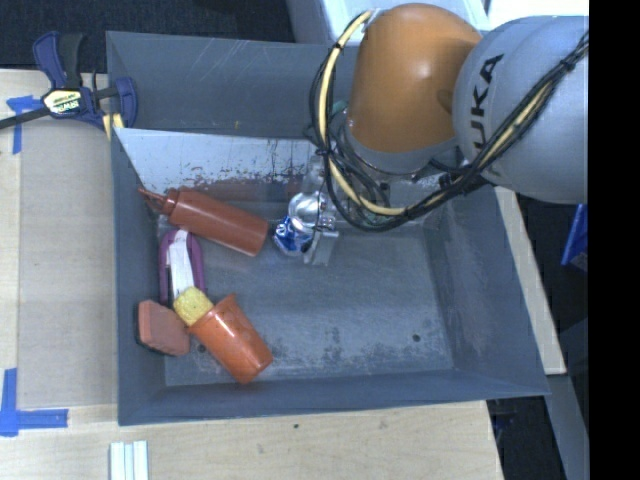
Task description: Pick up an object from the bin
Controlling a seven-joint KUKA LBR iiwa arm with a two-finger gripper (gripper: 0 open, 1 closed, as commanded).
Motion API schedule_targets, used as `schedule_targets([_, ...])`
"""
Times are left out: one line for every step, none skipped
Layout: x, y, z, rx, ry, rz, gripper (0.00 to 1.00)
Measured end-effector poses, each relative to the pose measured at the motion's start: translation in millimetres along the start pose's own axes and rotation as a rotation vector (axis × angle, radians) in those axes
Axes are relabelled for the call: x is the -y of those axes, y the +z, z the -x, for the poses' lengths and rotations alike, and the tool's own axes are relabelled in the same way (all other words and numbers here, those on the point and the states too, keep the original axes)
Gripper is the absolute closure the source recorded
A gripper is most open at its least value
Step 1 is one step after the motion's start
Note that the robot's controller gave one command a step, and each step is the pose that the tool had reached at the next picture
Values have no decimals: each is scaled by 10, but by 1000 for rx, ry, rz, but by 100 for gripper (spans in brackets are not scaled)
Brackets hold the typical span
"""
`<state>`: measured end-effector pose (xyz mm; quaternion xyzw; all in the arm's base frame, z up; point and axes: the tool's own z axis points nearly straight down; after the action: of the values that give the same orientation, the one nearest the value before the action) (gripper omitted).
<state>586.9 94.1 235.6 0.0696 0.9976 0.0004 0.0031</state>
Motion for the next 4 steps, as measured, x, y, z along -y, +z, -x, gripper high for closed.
schedule_targets([-53, -164, 57, 9, -103, 1, 0])
schedule_targets([-202, 899, 23, 13, -259, 2, 0])
schedule_targets([-250, -4, 45, 26, -253, 4, 0])
schedule_targets([-154, 354, 49, 7, -250, 2, 100])
